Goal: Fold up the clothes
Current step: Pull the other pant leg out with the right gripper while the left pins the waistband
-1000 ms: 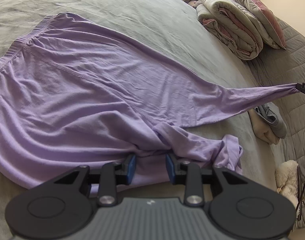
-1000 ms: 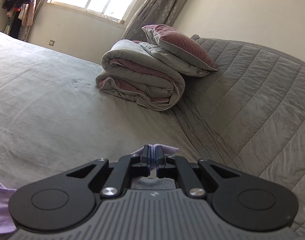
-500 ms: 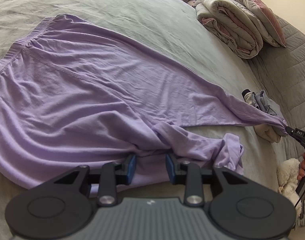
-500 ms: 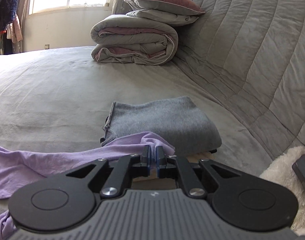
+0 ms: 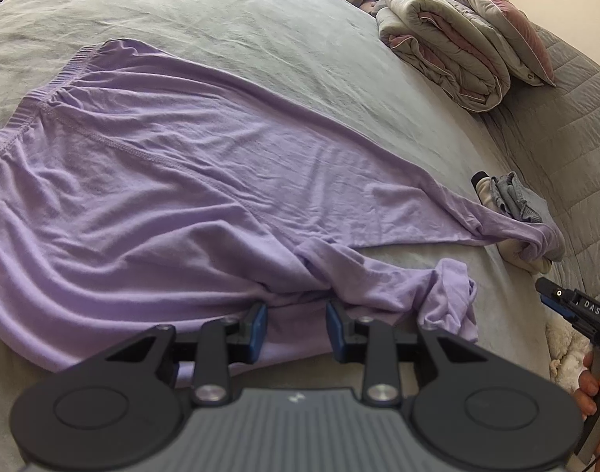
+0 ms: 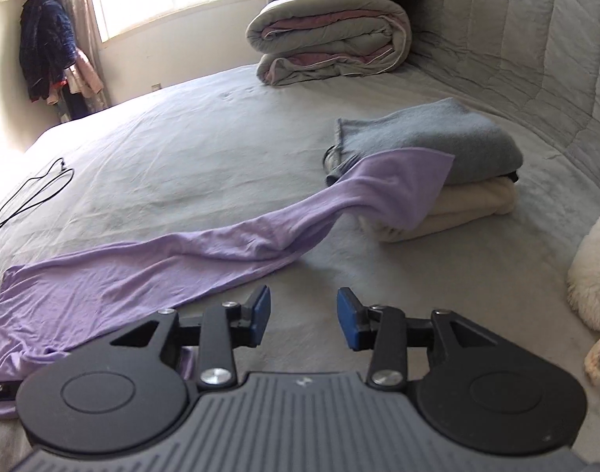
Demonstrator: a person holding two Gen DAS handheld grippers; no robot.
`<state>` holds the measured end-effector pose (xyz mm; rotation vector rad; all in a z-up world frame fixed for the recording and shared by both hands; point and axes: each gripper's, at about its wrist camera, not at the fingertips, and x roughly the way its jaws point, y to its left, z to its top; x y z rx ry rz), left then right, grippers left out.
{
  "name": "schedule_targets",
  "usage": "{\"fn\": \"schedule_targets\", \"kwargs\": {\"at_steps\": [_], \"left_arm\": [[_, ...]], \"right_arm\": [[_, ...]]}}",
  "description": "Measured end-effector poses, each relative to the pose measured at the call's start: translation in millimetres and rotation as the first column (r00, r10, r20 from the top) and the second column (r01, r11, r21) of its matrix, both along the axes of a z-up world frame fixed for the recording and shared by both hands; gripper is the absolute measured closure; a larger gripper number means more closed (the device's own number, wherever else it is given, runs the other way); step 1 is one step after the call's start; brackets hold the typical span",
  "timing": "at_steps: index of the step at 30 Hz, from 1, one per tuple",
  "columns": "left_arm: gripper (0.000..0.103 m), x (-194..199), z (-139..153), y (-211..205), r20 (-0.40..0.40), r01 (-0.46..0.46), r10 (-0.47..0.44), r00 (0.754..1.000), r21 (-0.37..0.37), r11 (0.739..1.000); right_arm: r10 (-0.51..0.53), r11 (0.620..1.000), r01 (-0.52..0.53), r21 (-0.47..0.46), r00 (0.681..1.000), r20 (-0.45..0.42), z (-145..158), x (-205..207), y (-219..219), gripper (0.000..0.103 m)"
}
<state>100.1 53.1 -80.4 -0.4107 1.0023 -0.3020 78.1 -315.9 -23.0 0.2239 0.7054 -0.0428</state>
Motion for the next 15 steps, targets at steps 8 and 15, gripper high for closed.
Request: {"fn": "schedule_targets", "kwargs": {"at_steps": [8, 15], "left_arm": [[0.069, -17, 3, -17, 0.04, 0.082, -0.083, 0.996, 0.031, 0.996], [0.063, -27, 0, -44, 0.117, 0.159, -0.184, 0.976, 0.194, 0.968]], "right_arm": [[0.161, 0.977, -0.146, 0.158, 0.983, -0.084, -35, -2, 49, 0.061], [0.154, 0.975, -0.134, 0.175, 0.982, -0.108, -52, 3, 56, 0.096]]}}
